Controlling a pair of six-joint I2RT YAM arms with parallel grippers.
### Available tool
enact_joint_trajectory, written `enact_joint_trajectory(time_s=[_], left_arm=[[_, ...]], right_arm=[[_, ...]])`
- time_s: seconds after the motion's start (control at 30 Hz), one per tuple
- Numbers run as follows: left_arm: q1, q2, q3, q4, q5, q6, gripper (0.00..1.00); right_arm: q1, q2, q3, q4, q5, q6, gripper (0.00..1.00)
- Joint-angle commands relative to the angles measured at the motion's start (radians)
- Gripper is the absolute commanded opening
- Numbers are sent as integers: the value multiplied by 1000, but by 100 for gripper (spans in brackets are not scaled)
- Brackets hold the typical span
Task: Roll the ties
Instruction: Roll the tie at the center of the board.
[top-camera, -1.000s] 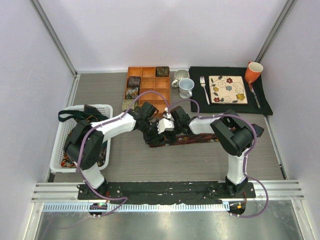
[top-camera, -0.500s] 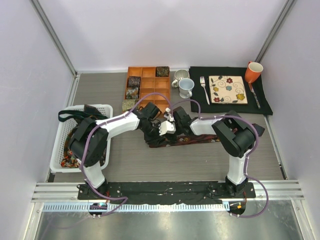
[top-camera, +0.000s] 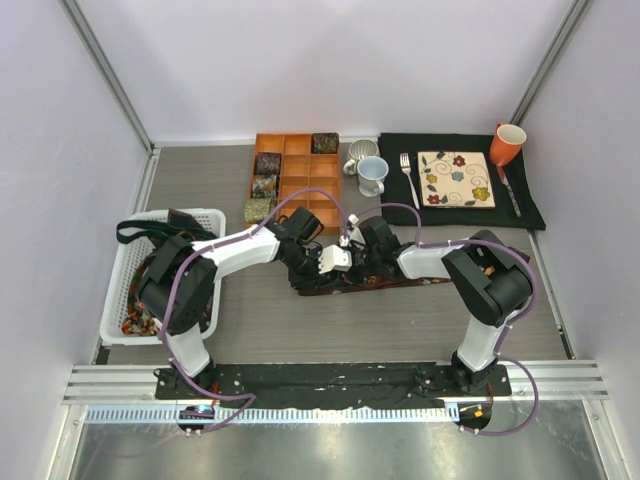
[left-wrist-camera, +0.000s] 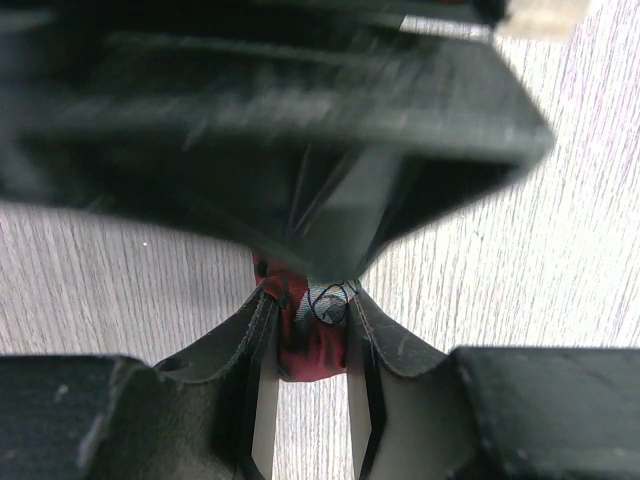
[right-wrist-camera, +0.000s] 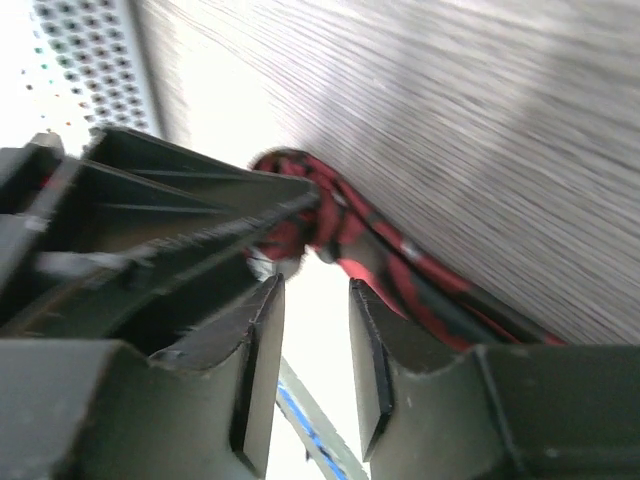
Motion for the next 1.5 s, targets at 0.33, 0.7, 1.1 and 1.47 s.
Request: enact_joint_trajectory(time_s=[0.33,0.7,1.1,1.47], left_arm=[[-2,46,-21,-61,-58,22,28],[-2,52,-26,-64,-57,32,28],[9,40,-32,-61,-47,23,40],[95,-415,-129,144,15,-150,81]], right_arm=[[10,63,-10,298,-68,163,39],[10,131,-40,396,-74,190,32],[10,125,-9,240,-34,80,1],[8,125,46,8,42,-43,1]])
